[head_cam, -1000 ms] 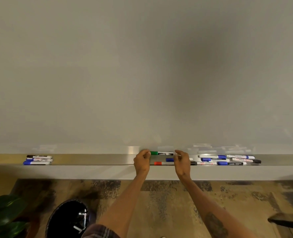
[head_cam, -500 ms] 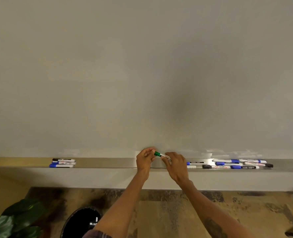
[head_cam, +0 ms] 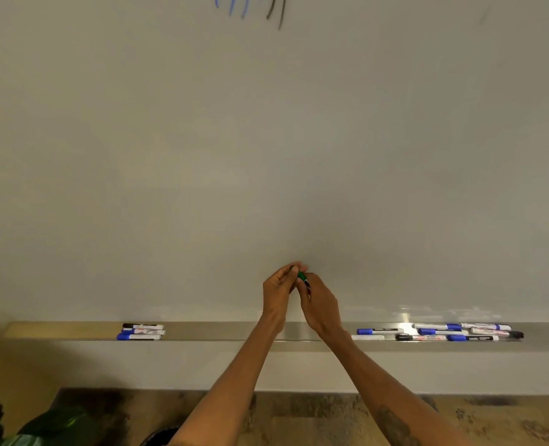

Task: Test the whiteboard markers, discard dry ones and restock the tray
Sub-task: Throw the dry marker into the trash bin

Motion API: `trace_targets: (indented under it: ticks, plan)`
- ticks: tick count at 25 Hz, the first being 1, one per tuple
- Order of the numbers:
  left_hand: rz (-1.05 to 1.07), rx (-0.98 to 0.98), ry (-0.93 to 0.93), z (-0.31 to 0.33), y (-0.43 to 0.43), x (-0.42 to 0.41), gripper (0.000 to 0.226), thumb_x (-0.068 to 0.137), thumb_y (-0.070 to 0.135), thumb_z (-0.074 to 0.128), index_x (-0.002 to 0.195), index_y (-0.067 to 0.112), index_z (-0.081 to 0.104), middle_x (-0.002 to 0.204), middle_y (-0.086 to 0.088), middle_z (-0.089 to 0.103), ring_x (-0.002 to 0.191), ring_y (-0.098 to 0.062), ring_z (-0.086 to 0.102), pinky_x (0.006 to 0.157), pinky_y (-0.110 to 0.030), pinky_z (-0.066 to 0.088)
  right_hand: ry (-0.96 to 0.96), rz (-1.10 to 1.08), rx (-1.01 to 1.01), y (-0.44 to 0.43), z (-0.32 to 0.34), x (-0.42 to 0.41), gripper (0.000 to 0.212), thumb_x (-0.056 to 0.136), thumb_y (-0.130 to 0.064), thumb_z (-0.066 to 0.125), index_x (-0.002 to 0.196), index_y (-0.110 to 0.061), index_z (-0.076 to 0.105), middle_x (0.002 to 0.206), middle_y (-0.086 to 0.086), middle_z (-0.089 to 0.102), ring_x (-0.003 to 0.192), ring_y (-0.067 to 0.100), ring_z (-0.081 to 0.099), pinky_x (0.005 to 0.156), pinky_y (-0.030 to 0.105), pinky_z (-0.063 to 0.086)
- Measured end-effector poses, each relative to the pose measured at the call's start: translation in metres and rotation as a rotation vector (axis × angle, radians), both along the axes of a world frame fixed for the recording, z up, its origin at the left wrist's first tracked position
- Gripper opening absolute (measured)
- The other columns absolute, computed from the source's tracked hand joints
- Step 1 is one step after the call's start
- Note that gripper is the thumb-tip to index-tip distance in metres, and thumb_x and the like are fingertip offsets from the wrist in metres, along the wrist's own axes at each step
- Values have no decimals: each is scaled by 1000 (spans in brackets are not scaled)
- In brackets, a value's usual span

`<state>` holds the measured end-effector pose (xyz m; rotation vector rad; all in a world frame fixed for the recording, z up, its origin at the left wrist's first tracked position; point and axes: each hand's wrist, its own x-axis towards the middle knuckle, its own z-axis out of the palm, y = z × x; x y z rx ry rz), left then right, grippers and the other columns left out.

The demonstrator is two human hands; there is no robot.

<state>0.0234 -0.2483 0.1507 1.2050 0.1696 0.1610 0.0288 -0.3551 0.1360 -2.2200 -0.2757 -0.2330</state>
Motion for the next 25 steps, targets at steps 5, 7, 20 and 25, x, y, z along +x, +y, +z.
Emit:
trace_targets:
  ticks: [5, 7, 20, 25]
  plan:
    - [32, 52, -83, 33, 14, 5, 19, 99, 17, 56, 107, 9, 71, 100, -9, 74, 98, -23, 69, 92, -34, 55, -119, -107, -116, 19, 29, 4, 34, 102, -46, 41, 112, -20, 60, 82, -8, 66, 68, 9, 61, 59, 17, 39]
    - [35, 52, -132, 47, 18, 7, 19, 100, 19, 54, 106, 10, 71, 98, -10, 73, 99, -25, 69, 94, -38, 54, -130, -160, -140, 26, 42, 6, 39, 100, -50, 39, 101, -17, 60, 68, -9, 58, 57, 10, 54, 54, 21, 34]
    - [431, 254, -542, 206, 58, 28, 22, 97, 23, 63, 115, 11, 66, 100, -4, 74, 87, -18, 68, 72, -33, 55, -488, 27, 591, 54, 199, 19, 41, 103, -15, 48, 144, -20, 45, 101, 6, 62, 77, 12, 65, 74, 14, 52]
    - [610, 466, -712, 270, 77, 42, 26, 92, 27, 70, 115, 16, 70, 108, 2, 70, 95, -12, 65, 82, -32, 56, -522, 119, 821, 46, 279, 23, 20, 99, -9, 55, 113, -6, 69, 103, 11, 68, 85, 21, 69, 80, 26, 56]
